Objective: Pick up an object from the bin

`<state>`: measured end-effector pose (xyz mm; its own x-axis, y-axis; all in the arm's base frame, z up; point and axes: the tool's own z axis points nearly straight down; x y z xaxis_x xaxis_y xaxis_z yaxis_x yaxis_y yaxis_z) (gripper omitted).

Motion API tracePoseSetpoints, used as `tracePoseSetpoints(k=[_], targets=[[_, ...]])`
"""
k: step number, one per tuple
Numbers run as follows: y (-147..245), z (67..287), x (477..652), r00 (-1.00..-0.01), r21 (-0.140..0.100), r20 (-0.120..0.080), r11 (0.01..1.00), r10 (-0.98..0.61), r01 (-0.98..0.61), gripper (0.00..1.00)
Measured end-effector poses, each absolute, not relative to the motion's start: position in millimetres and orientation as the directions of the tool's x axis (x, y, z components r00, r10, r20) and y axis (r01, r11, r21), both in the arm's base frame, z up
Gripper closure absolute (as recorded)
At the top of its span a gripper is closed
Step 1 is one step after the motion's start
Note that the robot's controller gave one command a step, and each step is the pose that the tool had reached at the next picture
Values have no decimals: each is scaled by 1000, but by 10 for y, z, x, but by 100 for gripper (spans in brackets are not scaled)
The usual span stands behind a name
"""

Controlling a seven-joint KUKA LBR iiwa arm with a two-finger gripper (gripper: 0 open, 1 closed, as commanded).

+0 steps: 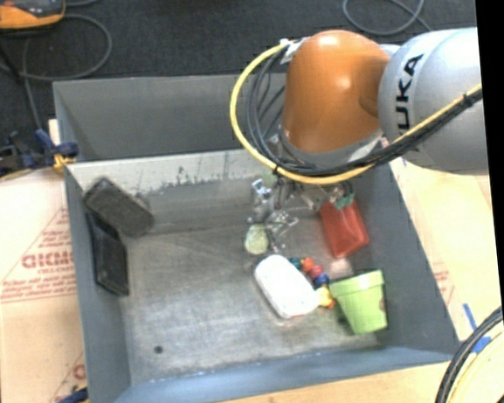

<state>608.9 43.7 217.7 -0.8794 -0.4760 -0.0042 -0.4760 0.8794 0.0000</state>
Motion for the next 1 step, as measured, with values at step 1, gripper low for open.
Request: tracePoseSetpoints(k=[1], targets=[[436, 2177, 6088, -880, 0, -4, 880, -475, -475, 100]])
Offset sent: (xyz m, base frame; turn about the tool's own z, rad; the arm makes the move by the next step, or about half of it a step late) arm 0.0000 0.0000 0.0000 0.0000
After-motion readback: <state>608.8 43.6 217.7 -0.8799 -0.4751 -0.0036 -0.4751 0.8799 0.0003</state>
